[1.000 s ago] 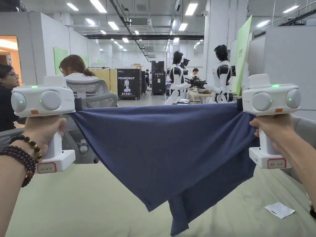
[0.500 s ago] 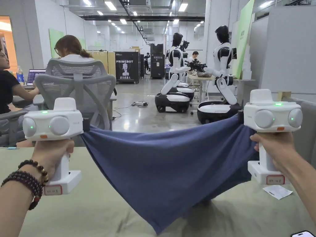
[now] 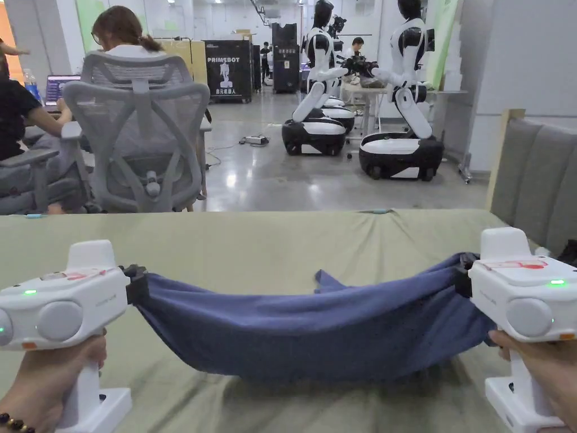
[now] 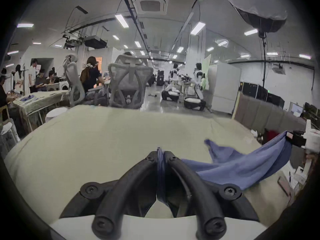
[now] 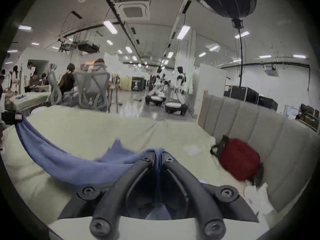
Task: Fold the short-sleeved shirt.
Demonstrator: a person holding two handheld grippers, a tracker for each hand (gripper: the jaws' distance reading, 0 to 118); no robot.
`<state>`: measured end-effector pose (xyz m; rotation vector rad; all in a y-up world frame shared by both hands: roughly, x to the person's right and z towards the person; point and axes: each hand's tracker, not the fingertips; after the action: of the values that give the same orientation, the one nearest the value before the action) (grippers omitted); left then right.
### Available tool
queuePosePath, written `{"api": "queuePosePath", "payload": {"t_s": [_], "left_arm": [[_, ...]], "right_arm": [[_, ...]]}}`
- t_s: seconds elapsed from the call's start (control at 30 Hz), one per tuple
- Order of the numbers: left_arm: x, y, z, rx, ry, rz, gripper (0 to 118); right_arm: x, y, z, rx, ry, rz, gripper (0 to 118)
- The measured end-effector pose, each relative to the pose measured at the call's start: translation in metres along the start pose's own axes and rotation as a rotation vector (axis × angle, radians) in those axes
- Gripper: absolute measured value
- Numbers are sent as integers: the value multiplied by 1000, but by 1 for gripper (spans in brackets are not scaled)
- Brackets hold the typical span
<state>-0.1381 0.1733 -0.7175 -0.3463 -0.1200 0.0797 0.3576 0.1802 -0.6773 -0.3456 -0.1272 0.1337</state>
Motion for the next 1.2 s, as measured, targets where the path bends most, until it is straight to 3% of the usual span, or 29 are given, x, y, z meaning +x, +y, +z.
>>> {"api": "queuePosePath", "payload": {"t_s": [0.17, 0.33, 0.47, 0.53, 0.57, 0.6, 0.63, 0.67, 0.7, 0.73, 0.83, 0.87, 0.9, 0.93, 0.97, 1.0, 1.13, 1.2], "left_arm": [[-2, -82, 34, -205, 8, -32, 5], [-5, -124, 30, -393, 41, -75, 5], [-4, -136, 23, -437, 57, -89, 5], [-3, -138, 22, -439, 57, -90, 6], [-7, -138, 20, -437, 60, -90, 9], [-10, -138, 17, -429, 67, -90, 18], [-12, -135, 19, -412, 76, -86, 48], [-13, -132, 23, -382, 79, -74, 81], [-15, -127, 27, -348, 85, -54, 111], [-16, -125, 33, -311, 78, -40, 118], [-14, -110, 55, -238, 67, -18, 102], [-6, -108, 72, -229, 73, -26, 87], [-4, -106, 83, -185, 74, -33, 62], [-3, -106, 89, -155, 77, -35, 12], [-2, -106, 96, -143, 88, -36, 1], [0, -107, 104, -149, 100, -24, 0], [-1, -109, 111, -170, 70, -2, 0], [1, -113, 104, -196, 81, -37, 10]], "right_arm": [[-3, -74, 33, -179, -4, -36, 6], [-15, -121, 28, -393, -8, 58, 6], [-12, -141, 14, -520, -2, 6, 6], [-8, -144, 15, -507, 2, -13, 8], [-7, -144, 15, -495, 1, -25, 16], [-5, -142, 17, -470, 7, -43, 33], [-4, -139, 21, -443, 7, -45, 78], [-3, -137, 28, -411, 17, -51, 109], [-2, -134, 33, -373, 30, -66, 118], [-2, -131, 43, -321, 55, -84, 111], [-6, -120, 62, -242, 49, -115, 105], [-7, -118, 68, -218, 54, -129, 95], [-7, -117, 78, -187, 57, -138, 78], [-8, -116, 83, -170, 60, -137, 42], [-10, -116, 87, -152, 51, -134, 14], [-13, -117, 89, -150, 40, -124, 1], [-15, -115, 91, -155, 52, -130, 0], [-17, -114, 92, -155, 58, -135, 0]]}}
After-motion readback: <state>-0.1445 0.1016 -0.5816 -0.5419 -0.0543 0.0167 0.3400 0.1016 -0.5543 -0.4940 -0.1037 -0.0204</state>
